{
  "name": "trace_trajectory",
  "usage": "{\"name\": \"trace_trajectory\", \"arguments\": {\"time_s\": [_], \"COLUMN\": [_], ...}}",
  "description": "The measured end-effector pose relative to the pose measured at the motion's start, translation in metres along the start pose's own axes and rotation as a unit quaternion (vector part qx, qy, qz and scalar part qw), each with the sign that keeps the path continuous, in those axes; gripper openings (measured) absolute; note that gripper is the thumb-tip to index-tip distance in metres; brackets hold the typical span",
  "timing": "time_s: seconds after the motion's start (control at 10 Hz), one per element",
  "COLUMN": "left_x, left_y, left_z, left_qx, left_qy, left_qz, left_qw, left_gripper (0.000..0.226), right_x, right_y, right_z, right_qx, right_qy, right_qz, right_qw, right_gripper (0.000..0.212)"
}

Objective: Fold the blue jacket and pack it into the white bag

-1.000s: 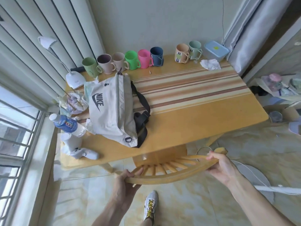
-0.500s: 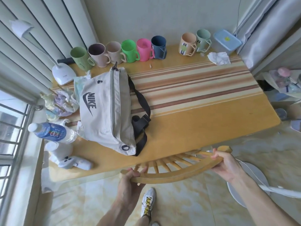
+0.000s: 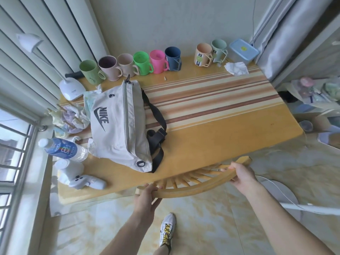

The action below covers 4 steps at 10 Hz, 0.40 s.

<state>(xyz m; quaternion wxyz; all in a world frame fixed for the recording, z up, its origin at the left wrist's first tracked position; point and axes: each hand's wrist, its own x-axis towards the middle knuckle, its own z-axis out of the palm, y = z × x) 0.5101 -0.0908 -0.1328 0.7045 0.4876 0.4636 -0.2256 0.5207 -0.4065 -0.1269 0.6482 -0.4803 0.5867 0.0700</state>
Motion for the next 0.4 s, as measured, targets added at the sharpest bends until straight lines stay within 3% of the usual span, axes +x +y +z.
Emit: {"name": "trace_trajectory", "arguments": {"time_s": [0.1,0.2,0.3,0.4], "left_x": [-0.009,-0.028,-0.056,-0.085], "left_y": [-0.001,-0.007,-0.016,-0.023], "left_z": [-0.004,-0.014,-0.028,-0.039], "left_qx": [0.153,0.452,0.653,0.723], "left_qy": [0.069,0.103,0.062,0.028], "left_qz": [0.085,0.290,0.375,0.368], "left_qw": [0.982,0.837,0.655,0.585], "left_gripper": [0.058,0.055,0.054,0.046], "right_x": [-0.016,-0.057,-0.092,-0.118], "right_y": [0.015,0.030,0.052,0.082], "right_z": [0.004,0.000,-0.018,-0.047], "right_qx": [-0.130,-0.320,-0.474,-0.607], "right_qy": [0.064,0.098,0.077,0.029], "right_qz": [-0.089,-0.200,-0.323,-0.408], "right_qw": [0.985,0.921,0.815,0.681], "right_gripper": [0.035,0.068,0.076,0.058]}}
